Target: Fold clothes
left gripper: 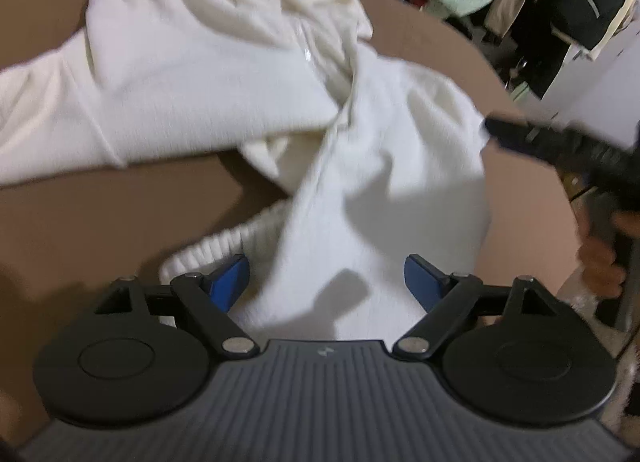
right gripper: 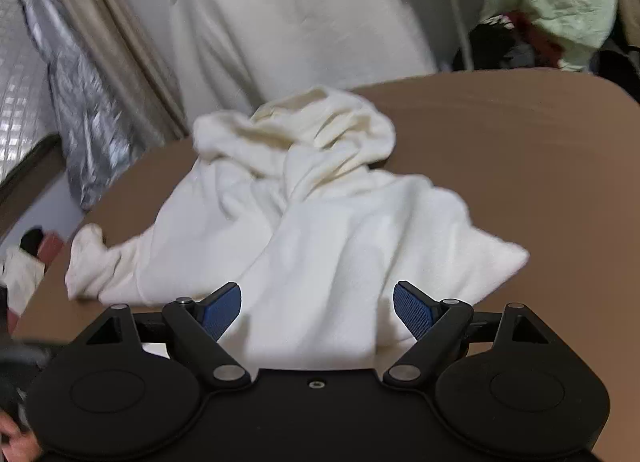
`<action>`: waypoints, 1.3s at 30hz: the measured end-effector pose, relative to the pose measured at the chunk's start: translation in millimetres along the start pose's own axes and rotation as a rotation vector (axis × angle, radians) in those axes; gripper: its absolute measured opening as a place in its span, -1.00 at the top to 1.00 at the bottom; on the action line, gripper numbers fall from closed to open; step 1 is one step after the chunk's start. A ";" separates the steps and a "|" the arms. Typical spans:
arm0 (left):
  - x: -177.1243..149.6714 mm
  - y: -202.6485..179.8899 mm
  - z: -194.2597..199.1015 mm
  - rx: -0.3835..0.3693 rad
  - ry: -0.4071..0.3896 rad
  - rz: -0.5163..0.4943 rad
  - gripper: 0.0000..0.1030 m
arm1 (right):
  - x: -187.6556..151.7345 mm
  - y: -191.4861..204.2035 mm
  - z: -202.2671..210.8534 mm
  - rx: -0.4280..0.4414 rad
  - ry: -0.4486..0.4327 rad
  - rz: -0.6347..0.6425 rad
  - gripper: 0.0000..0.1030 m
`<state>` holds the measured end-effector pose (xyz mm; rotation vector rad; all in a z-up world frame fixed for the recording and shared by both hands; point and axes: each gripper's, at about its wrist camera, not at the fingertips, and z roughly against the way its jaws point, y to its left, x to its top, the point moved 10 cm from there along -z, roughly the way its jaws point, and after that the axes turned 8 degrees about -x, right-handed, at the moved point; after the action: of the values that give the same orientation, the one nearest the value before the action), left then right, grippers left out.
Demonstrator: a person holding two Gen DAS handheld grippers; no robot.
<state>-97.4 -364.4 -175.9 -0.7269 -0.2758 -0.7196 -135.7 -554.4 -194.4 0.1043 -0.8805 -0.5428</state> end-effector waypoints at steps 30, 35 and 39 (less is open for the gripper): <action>57.2 -66.4 53.5 -0.240 -0.225 0.079 0.85 | -49.3 88.9 26.7 0.242 0.020 0.325 -0.71; 64.7 -71.6 56.7 -0.305 -0.246 0.128 0.85 | -42.3 96.0 24.1 0.248 -0.026 0.311 -0.72; 68.1 -71.1 57.8 -0.345 -0.258 0.165 0.85 | -40.4 98.3 33.2 0.247 -0.079 0.329 -0.72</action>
<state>-95.7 -395.9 -66.2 -1.1608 -0.3252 -0.5202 -141.3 -445.6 -171.6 0.1595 -1.0152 -0.1304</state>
